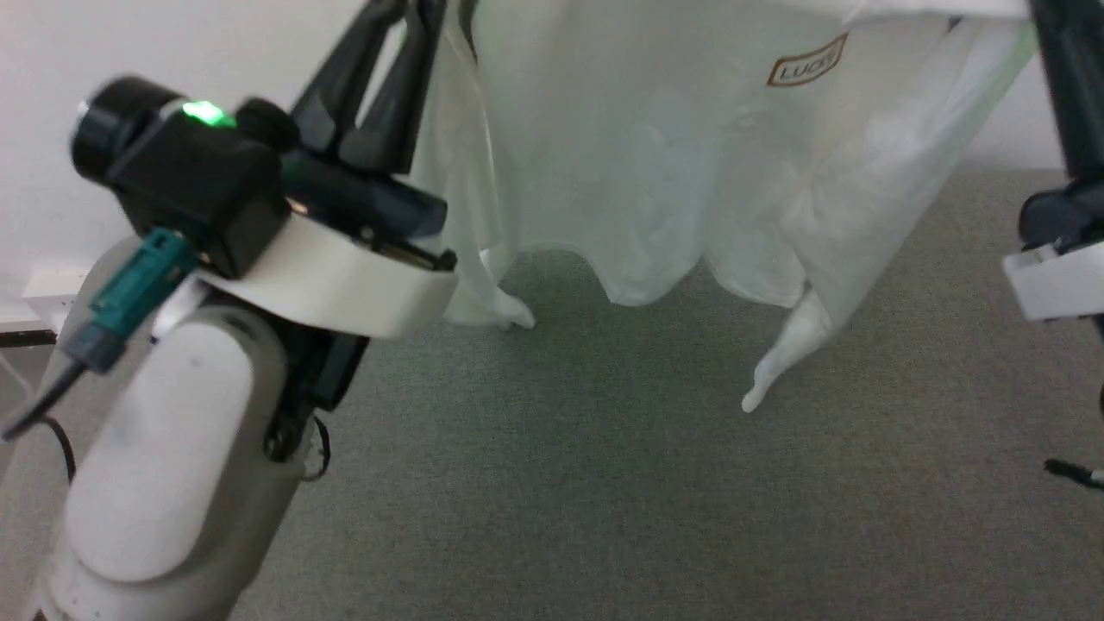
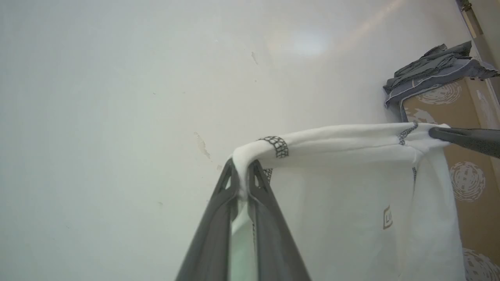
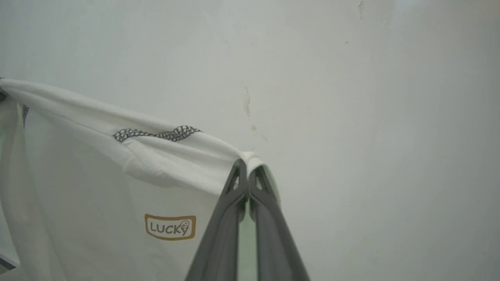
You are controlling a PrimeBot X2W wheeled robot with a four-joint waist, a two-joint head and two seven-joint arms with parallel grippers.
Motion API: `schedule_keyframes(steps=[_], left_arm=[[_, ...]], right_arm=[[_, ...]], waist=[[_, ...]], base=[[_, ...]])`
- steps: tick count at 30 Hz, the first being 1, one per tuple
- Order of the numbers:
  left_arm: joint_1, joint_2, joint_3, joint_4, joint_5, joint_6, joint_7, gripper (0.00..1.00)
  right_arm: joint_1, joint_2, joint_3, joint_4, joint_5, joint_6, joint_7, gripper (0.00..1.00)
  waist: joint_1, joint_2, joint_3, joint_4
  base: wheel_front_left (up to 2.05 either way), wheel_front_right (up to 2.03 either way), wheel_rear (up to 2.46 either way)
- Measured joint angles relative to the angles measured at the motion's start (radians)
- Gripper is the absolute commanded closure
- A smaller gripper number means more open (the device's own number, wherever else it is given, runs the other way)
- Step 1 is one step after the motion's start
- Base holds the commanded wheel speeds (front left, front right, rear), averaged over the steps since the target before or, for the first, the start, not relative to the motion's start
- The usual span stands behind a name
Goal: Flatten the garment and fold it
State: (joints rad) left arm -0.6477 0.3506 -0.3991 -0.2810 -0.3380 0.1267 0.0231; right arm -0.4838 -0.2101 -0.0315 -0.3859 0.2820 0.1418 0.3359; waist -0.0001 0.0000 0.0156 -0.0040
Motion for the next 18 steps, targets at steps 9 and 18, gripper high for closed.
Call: schedule_keyframes(steps=[9,18], left_arm=[[-0.303,0.001,0.046,0.086,0.007,-0.028,0.004,1.00],[-0.545,-0.037,0.040,0.470,-0.010,-0.092,-0.005,1.00]], right_arm=[[-0.311,-0.073,-0.012,0.033,0.014,0.010,0.082,1.00],[-0.601,-0.100,0.092,0.369,0.055,0.010,0.080,1.00]], waist=[[0.0000,0.0001,0.035,0.006],[0.0002,0.0001,0.131,0.004]], base=[[0.00,0.00,0.00],[0.00,0.00,0.00]])
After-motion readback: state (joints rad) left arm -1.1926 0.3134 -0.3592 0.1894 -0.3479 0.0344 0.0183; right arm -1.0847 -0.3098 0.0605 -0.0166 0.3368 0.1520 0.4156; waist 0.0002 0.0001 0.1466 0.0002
